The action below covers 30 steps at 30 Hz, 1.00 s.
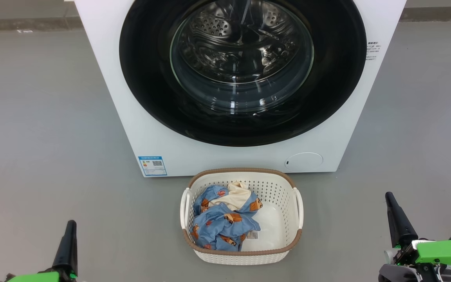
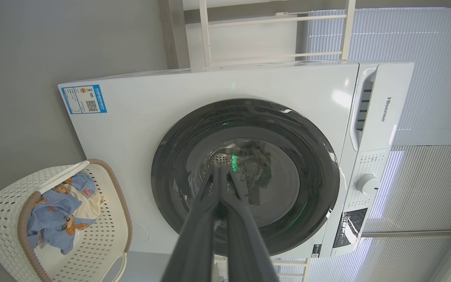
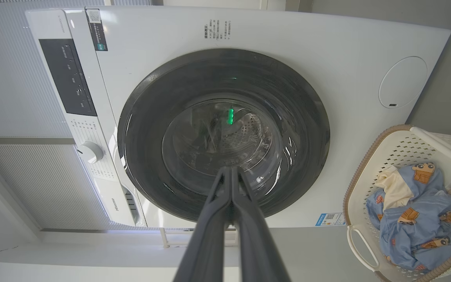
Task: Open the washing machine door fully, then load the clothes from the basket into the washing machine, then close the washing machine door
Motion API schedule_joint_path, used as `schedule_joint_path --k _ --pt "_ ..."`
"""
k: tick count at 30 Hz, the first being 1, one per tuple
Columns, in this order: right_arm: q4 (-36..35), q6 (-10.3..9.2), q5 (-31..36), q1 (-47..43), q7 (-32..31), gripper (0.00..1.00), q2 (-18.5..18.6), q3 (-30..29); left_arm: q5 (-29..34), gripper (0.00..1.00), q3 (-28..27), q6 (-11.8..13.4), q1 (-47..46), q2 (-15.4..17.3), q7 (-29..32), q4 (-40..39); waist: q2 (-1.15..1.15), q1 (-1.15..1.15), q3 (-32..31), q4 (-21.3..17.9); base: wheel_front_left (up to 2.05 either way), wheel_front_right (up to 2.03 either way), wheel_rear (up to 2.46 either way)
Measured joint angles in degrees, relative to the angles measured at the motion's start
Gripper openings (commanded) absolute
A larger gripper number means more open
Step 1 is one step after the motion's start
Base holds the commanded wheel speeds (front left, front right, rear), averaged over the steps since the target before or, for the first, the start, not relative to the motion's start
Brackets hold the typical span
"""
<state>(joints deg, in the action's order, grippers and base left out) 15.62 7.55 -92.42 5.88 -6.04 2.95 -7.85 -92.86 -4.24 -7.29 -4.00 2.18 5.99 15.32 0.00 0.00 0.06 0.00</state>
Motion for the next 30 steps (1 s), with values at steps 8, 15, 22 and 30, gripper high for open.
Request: schedule_joint_path --k 8,15,22,30 --pt "0.0 0.00 0.0 0.0 0.0 0.00 0.0 0.0 0.0 0.00 0.0 0.0 0.0 0.0 0.1 0.0 0.00 0.00 0.0 0.0 0.00 0.00 0.00" --pt "0.0 0.00 0.0 0.0 0.0 0.00 0.0 0.0 0.0 0.00 0.0 0.0 0.0 0.0 0.1 0.0 0.00 0.00 0.0 0.0 0.00 0.00 0.00" --pt "2.3 0.00 0.0 -0.5 0.1 1.00 -0.3 0.0 0.0 1.00 0.4 0.0 1.4 -0.8 0.0 2.0 0.00 0.00 0.0 0.0 0.00 0.00 0.00" --pt "2.0 0.00 0.0 -1.5 0.7 1.00 -0.6 0.1 0.0 1.00 0.5 0.0 2.5 -1.0 -0.6 1.9 0.00 0.01 -0.1 0.1 0.00 0.00 0.00"
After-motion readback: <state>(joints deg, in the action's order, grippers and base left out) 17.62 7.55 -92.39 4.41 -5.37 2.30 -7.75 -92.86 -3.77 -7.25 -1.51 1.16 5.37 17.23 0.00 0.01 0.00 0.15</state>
